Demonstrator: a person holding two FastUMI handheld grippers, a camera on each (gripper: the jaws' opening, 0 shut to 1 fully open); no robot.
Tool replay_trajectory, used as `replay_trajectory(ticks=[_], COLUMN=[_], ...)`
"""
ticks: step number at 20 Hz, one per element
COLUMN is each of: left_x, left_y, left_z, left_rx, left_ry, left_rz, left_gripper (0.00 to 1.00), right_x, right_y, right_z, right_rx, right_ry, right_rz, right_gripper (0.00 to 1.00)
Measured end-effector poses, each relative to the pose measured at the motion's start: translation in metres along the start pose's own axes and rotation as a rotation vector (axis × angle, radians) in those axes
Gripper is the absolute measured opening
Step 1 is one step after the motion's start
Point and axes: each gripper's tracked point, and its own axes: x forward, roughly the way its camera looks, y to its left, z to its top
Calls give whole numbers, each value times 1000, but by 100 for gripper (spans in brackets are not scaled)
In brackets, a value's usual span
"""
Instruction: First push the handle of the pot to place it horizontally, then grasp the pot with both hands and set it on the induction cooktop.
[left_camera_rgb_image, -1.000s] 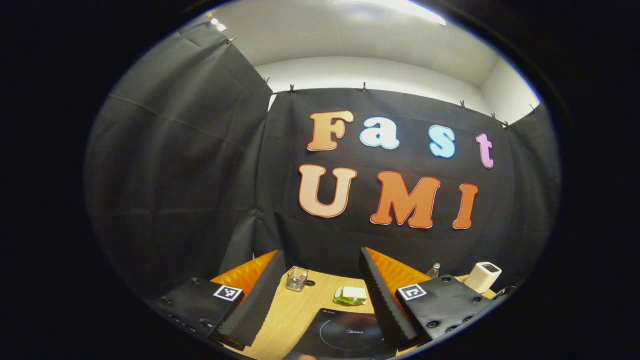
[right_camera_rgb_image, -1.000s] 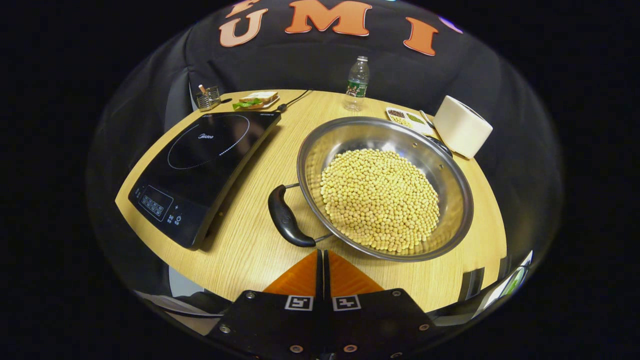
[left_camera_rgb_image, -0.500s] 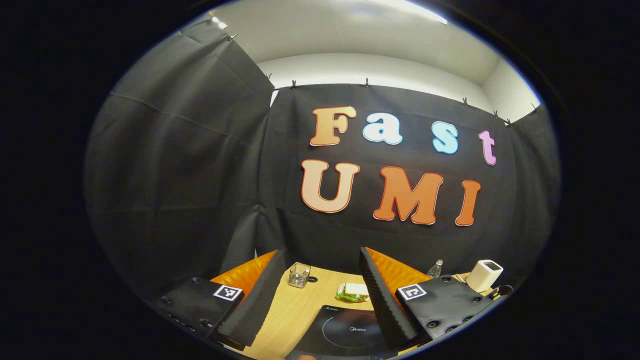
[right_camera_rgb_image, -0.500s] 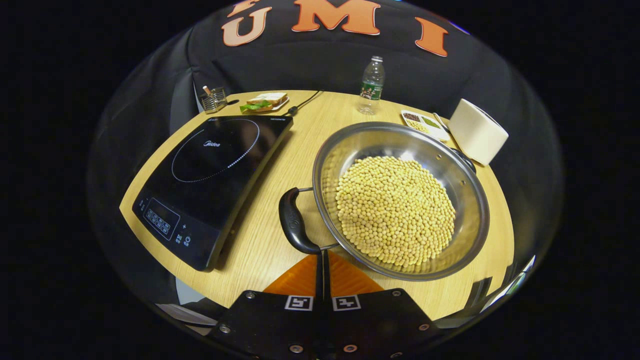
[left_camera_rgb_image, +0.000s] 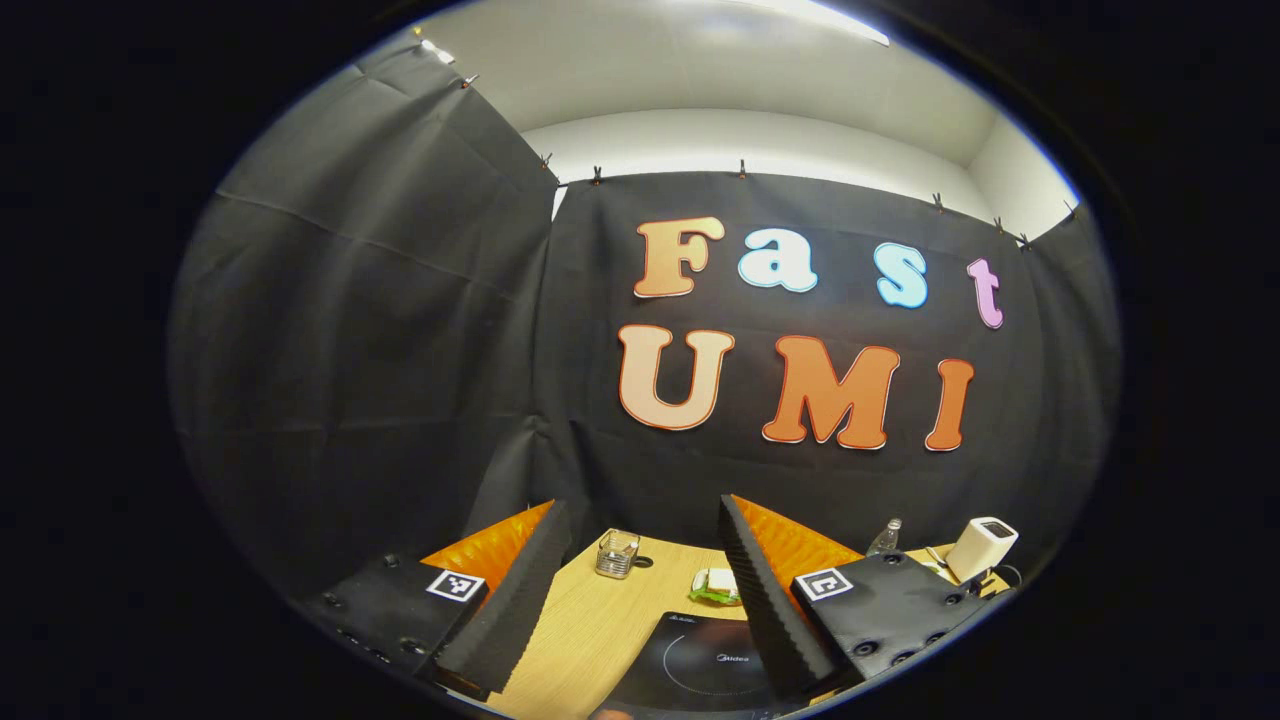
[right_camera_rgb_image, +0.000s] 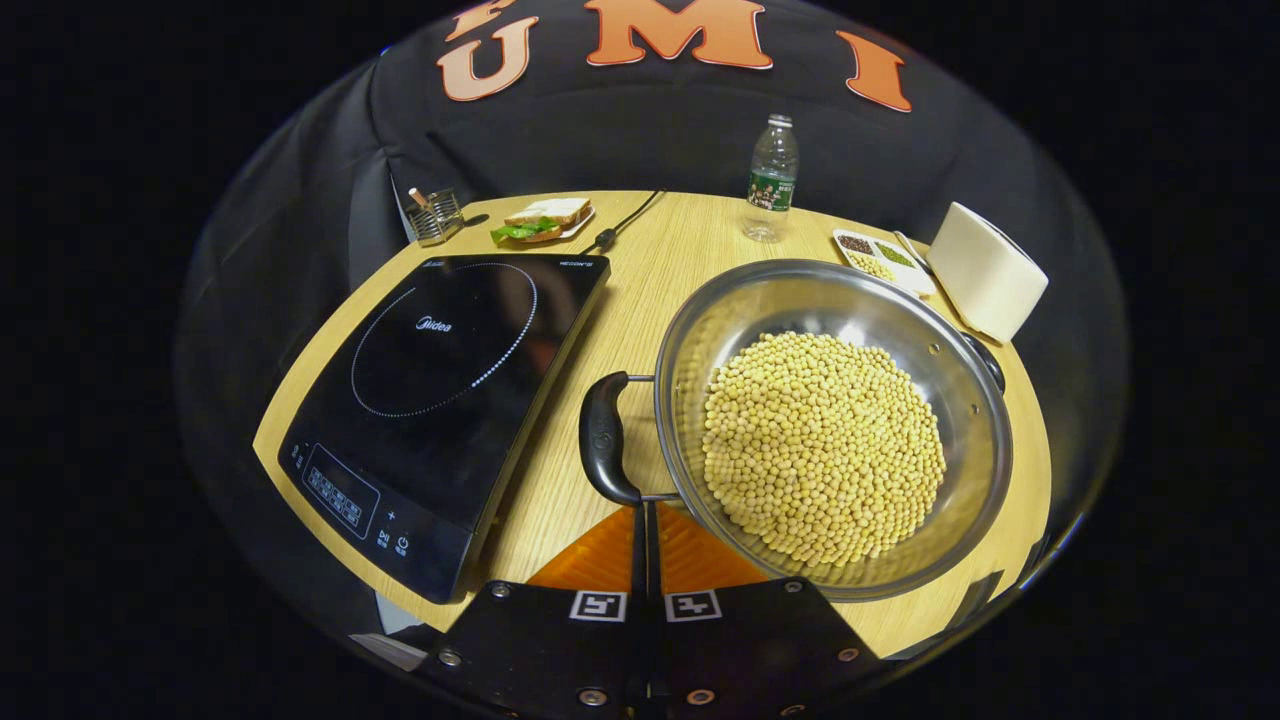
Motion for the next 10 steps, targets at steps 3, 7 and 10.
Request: replay_trajectory(ticks=[3,7,10], left_x=[0,1,-2], left_y=[2,7,10], left_z=[-4,-6,-4], left_rx=[-7,1,-1], left_ry=[12,24,25], left_rz=[2,11,19], left_gripper=[98,98,98], right_x=[4,9,12], right_y=[2,5,6], right_z=[6,17,24], right_rx=[7,18,8], right_ry=[-7,-14,-25], right_rz=[1,15,10], right_gripper=[0,0,0])
